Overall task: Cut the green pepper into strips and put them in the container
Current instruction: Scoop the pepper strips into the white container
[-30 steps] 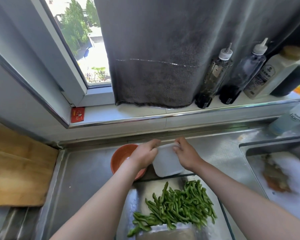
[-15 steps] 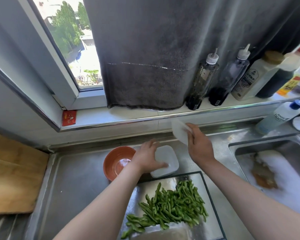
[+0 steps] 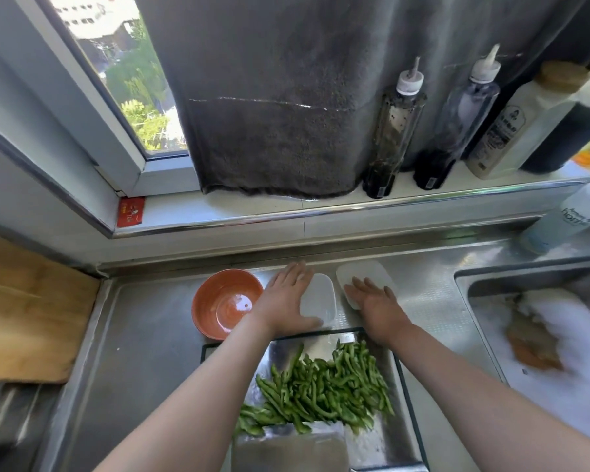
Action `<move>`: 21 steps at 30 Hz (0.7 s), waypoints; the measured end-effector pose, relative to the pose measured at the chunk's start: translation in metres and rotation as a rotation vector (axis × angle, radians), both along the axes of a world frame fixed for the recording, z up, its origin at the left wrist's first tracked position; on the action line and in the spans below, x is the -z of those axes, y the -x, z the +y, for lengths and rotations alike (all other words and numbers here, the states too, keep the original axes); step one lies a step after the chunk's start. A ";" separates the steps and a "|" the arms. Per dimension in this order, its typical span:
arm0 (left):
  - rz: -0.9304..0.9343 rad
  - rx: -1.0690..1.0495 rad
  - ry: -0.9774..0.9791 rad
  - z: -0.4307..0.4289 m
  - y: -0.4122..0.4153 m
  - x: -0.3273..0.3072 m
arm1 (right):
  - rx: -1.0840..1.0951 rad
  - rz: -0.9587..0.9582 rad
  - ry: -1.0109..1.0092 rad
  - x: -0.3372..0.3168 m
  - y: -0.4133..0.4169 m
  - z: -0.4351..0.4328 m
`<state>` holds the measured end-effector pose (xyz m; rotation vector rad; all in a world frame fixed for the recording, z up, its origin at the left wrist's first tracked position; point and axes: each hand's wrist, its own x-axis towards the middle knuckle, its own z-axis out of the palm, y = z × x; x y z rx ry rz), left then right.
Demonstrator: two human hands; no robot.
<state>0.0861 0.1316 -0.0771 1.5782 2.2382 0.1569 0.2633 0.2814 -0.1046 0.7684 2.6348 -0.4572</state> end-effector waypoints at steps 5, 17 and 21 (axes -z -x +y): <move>0.026 -0.134 -0.238 -0.025 -0.030 -0.007 | 0.041 0.164 0.057 -0.013 -0.012 -0.010; -0.083 -0.044 -0.321 -0.144 -0.112 0.007 | -0.002 0.018 0.199 -0.051 -0.105 -0.156; -0.078 0.035 -0.289 -0.186 -0.136 0.016 | -0.078 -0.066 0.139 -0.039 -0.131 -0.198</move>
